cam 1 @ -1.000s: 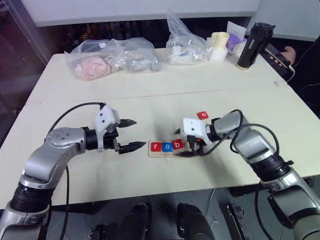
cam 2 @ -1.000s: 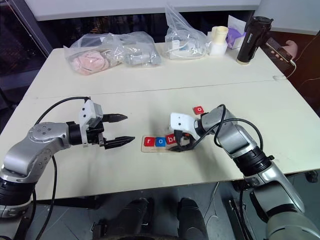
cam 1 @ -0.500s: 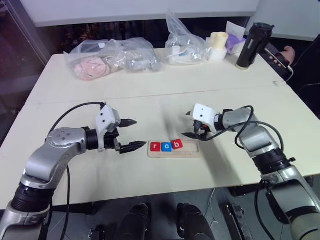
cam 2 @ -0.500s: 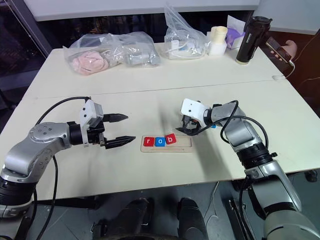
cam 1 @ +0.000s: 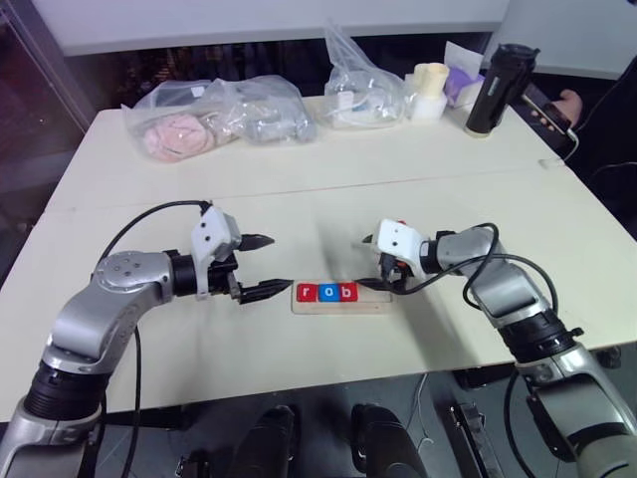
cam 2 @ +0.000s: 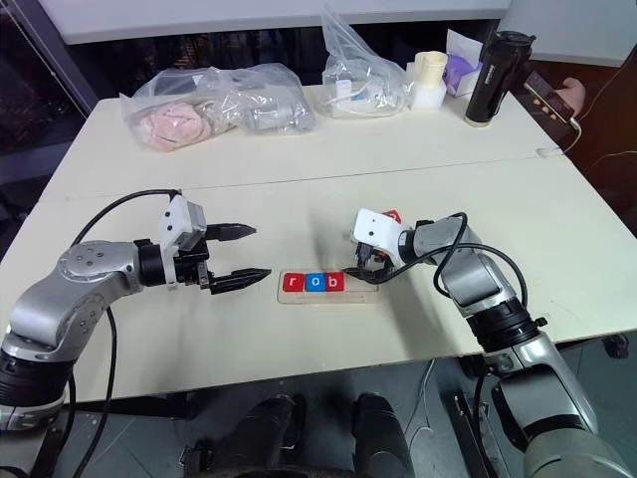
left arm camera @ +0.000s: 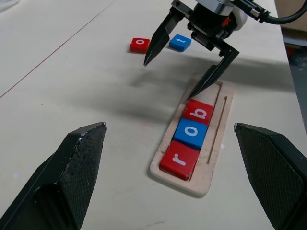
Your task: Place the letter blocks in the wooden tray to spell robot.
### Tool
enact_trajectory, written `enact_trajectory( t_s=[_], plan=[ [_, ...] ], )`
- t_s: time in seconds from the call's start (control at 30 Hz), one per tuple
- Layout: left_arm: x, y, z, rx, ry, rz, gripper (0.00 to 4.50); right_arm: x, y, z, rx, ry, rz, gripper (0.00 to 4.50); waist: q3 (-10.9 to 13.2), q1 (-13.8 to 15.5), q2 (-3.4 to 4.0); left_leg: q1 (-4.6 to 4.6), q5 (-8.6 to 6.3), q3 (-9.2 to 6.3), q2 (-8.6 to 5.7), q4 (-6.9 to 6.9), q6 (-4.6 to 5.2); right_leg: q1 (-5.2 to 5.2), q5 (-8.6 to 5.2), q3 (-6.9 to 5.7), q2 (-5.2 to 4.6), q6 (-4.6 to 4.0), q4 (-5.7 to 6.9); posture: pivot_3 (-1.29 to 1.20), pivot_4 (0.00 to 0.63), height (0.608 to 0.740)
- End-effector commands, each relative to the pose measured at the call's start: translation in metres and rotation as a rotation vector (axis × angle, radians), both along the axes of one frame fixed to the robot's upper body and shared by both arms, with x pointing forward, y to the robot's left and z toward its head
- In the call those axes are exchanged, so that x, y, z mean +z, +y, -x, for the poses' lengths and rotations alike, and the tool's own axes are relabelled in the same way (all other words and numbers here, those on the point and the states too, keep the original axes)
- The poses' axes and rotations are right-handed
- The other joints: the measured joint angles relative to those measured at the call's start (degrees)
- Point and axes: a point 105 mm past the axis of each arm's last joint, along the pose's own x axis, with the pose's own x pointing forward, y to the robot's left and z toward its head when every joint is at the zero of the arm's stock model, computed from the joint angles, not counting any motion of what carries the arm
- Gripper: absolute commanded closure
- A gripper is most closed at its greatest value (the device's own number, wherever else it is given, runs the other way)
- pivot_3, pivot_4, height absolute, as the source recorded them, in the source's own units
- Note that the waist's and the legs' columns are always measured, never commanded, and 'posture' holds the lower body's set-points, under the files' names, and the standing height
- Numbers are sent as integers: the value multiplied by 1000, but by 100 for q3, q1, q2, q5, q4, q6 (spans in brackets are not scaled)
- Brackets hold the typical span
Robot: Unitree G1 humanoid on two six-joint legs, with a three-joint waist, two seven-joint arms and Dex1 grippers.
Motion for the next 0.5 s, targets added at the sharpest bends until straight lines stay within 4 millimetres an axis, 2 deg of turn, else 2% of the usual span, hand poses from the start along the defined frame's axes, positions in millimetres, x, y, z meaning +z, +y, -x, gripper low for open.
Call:
enact_trajectory(
  t_s=[0.03, 0.17, 0.27, 0.4, 0.5],
  plan=[
    [9, -3, 2, -21, -35, 13, 0, 10, 3, 4, 23, -29, -9, 89, 0, 6, 0, 0, 0, 0, 0, 0, 0, 0, 0, 0, 0, 0, 1, 0, 150, 740],
    [9, -4, 2, -24, -34, 15, 0, 20, -1, -4, -27, -78, -24, 89, 0, 10, 0, 1, 1, 0, -1, 1, -1, 0, 0, 0, -1, 0, 5, 0, 150, 740],
    [8, -4, 3, -23, -34, 14, 0, 34, -16, -19, -144, -134, -53, 89, 0, 13, 0, 1, 1, 0, -1, 2, -2, -1, 0, 0, -2, 0, 8, 0, 150, 740],
    [8, -5, 4, -19, -34, 19, 0, 55, -39, -37, -365, -176, -163, 89, 0, 17, 0, 1, 3, 0, -2, 2, -4, -3, 0, 1, -2, 0, 11, 0, 150, 740],
    [6, -5, 4, -18, -32, 22, 0, 60, -57, -46, -562, -175, -212, 89, 0, 17, 0, 1, 3, -1, -1, 2, -4, -4, 0, 2, -2, -1, 14, 0, 150, 740]
  ],
)
